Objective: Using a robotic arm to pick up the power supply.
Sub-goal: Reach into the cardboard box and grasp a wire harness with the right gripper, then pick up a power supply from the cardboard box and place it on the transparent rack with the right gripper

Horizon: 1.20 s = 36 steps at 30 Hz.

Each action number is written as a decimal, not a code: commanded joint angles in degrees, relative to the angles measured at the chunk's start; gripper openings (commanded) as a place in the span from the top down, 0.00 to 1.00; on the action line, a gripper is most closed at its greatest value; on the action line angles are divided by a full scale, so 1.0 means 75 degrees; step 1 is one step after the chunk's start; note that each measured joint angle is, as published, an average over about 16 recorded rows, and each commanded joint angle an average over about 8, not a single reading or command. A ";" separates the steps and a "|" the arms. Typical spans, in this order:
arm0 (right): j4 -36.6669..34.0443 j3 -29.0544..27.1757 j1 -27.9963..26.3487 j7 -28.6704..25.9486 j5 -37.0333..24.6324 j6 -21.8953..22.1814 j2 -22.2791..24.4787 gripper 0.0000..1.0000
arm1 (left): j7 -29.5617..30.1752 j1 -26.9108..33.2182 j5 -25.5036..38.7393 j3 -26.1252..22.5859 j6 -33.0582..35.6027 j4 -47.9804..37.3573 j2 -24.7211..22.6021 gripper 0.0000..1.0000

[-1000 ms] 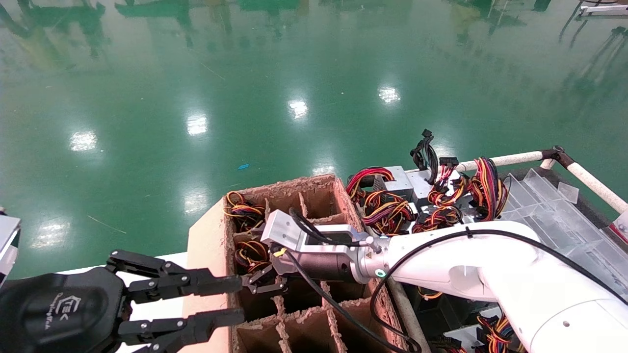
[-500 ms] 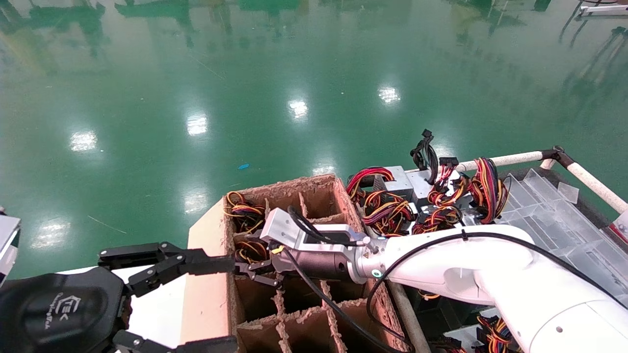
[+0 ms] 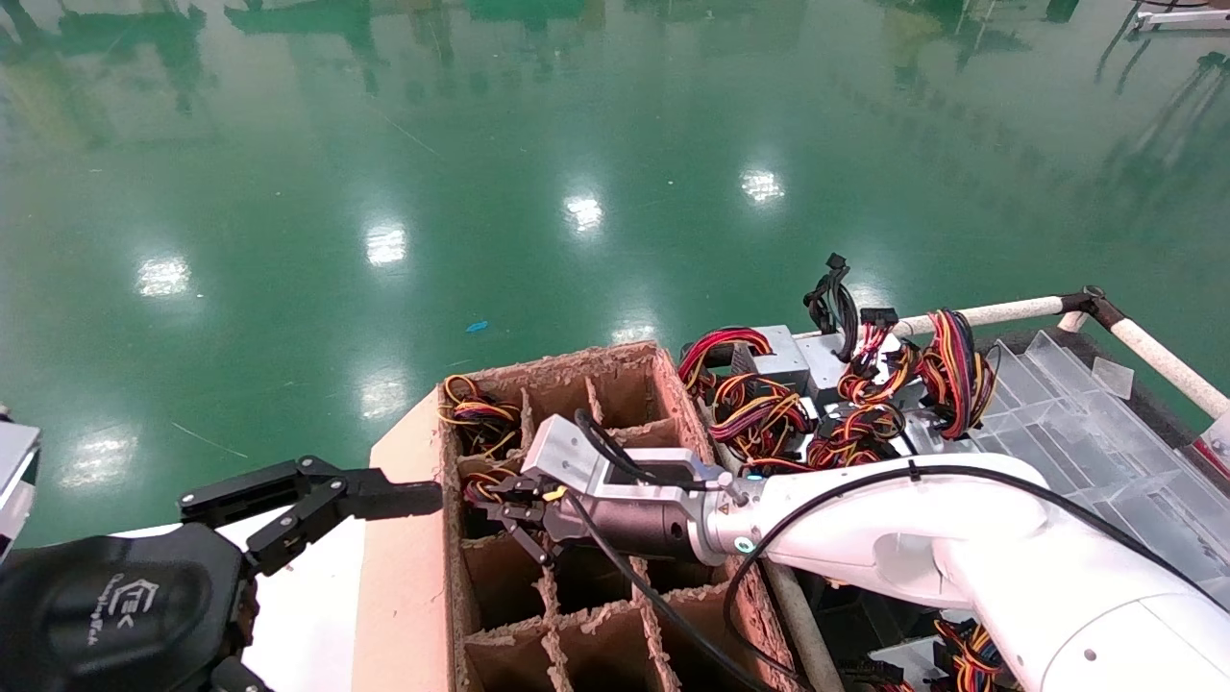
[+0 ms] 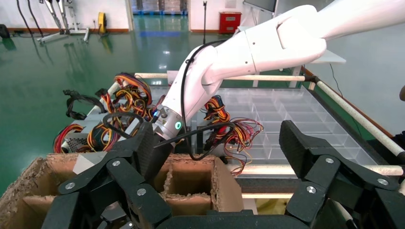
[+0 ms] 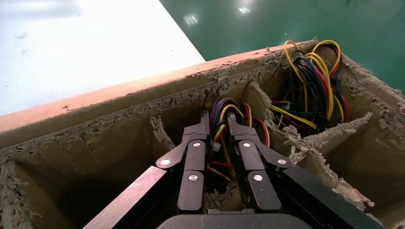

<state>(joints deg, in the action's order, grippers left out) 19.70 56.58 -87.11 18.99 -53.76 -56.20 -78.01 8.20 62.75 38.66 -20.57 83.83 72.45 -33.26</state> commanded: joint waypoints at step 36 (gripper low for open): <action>-0.1164 -0.0453 -0.1105 0.0389 0.2098 -0.2478 0.0491 1.00 | -0.0001 0.0001 -0.0002 -0.0003 -0.0001 0.0000 0.0001 0.00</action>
<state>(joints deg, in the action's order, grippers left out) 11.09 53.14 -95.40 22.03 -38.03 -74.83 -74.03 8.19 62.75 38.65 -20.59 83.82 72.45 -33.26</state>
